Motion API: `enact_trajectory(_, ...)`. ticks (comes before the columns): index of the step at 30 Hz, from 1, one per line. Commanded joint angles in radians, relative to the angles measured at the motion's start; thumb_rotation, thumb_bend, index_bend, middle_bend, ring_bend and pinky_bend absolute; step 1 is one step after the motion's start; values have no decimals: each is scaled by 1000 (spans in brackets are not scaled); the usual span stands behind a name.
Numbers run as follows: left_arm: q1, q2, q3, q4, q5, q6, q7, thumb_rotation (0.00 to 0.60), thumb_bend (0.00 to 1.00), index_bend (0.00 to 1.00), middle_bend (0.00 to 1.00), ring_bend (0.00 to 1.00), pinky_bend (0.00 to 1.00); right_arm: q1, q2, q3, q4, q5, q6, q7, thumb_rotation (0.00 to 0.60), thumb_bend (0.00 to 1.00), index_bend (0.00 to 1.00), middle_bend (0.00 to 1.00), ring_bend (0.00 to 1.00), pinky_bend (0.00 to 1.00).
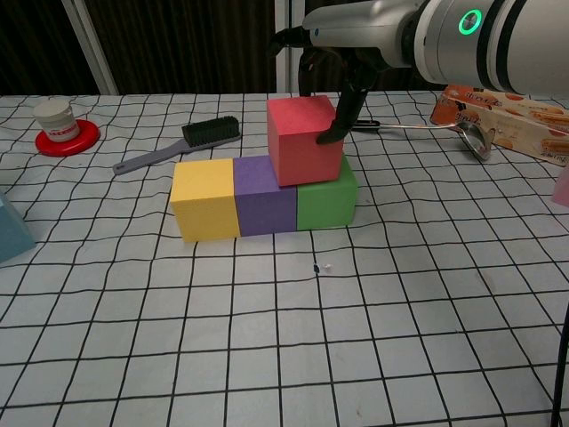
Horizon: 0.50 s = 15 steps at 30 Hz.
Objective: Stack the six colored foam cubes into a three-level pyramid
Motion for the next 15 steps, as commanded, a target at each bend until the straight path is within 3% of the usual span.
enact_trajectory(1,0,0,0,3,0,-1,-3,600,18,62,120,58,120,2,-4,1,-1,1,6,-2,600,210,0,521,92,0)
enact_trajectory(15,-2,-5,6,14,3,-8,-6,600,18,61,120,58,120,9,-27,-1,0,16,32,-25,600,211,0,524,92,0)
